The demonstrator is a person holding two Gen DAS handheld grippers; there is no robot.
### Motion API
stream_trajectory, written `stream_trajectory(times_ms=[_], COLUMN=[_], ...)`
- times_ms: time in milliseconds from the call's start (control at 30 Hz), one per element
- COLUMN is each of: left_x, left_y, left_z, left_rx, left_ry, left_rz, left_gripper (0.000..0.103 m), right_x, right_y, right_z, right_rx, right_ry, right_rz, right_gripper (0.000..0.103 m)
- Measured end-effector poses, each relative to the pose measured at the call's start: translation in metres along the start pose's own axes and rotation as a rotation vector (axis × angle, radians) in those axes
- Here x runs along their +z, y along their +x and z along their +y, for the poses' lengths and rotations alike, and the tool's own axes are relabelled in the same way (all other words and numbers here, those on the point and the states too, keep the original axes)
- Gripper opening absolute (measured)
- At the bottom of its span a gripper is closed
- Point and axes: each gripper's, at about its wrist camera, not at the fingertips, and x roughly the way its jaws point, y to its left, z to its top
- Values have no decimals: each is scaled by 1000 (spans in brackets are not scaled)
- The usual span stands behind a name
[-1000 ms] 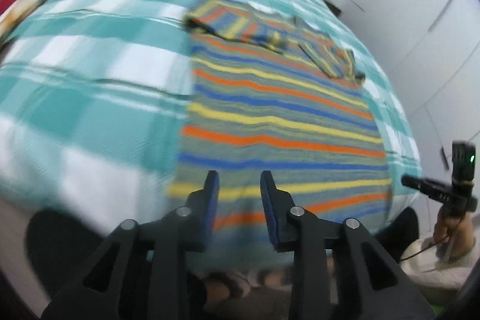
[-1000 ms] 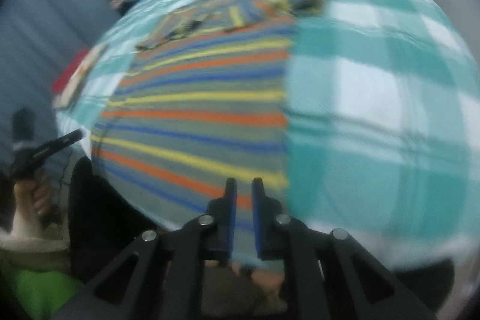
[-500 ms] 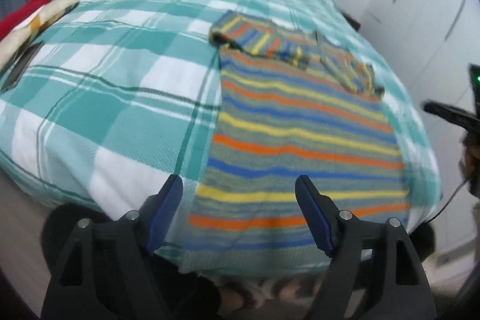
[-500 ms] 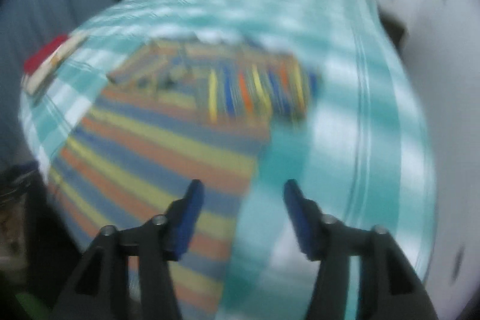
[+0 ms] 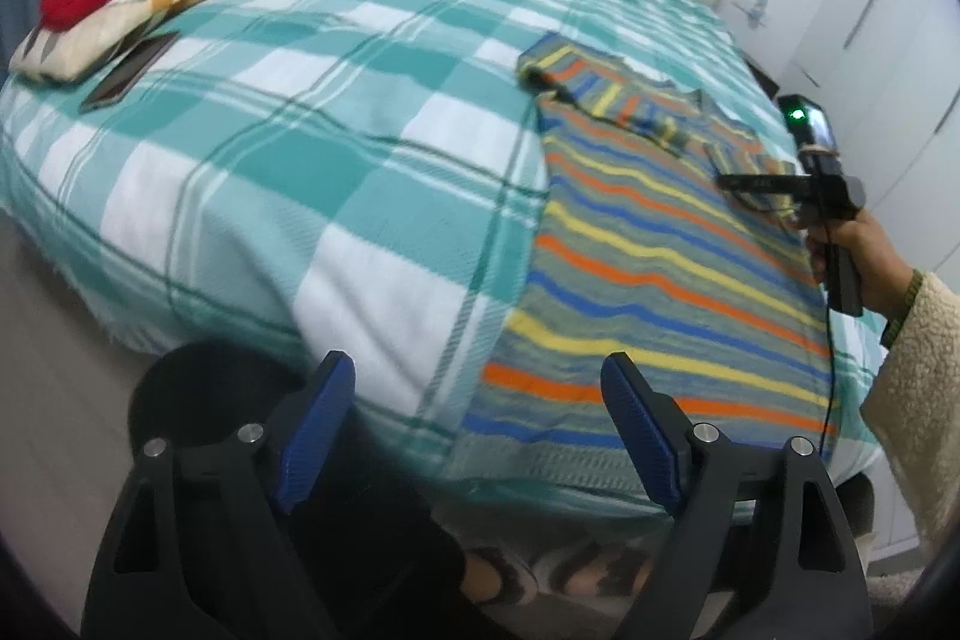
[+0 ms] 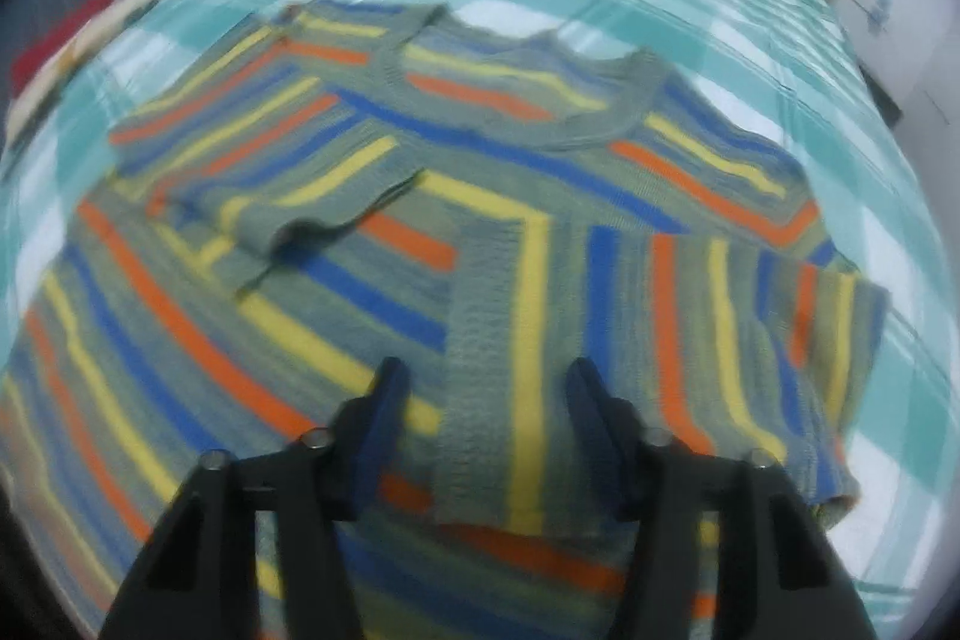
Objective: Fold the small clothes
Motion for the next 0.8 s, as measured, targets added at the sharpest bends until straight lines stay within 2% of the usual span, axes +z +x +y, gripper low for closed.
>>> stream_trajectory(times_ms=[33, 67, 200, 333, 433, 500, 600, 800], left_x=[0, 0, 0, 0, 1, 1, 2, 2], left_y=[2, 4, 7, 7, 12, 17, 18, 9], left_z=[1, 1, -5, -11, -16, -24, -40, -63], left_rx=[-1, -3, -4, 0, -15, -26, -35, -24], left_ry=[-6, -9, 15, 34, 34, 43, 81, 163], left_rz=[8, 15, 17, 10, 25, 43, 51, 33], left_gripper=[86, 86, 86, 86, 86, 86, 86, 86], right_x=[1, 1, -3, -36, -75, -106, -141, -180], right_y=[-3, -11, -61, -117, -134, -137, -128, -93], right_z=[-6, -17, -84, -184, -253, -285, -309, -318], right_rx=[-36, -22, -33, -106, -187, -235, -256, -237], right_ry=[17, 57, 215, 412, 538, 607, 676, 769], right_rz=[2, -5, -111, -196, -191, -168, -137, -68], right_gripper=[7, 4, 4, 4, 4, 4, 4, 3])
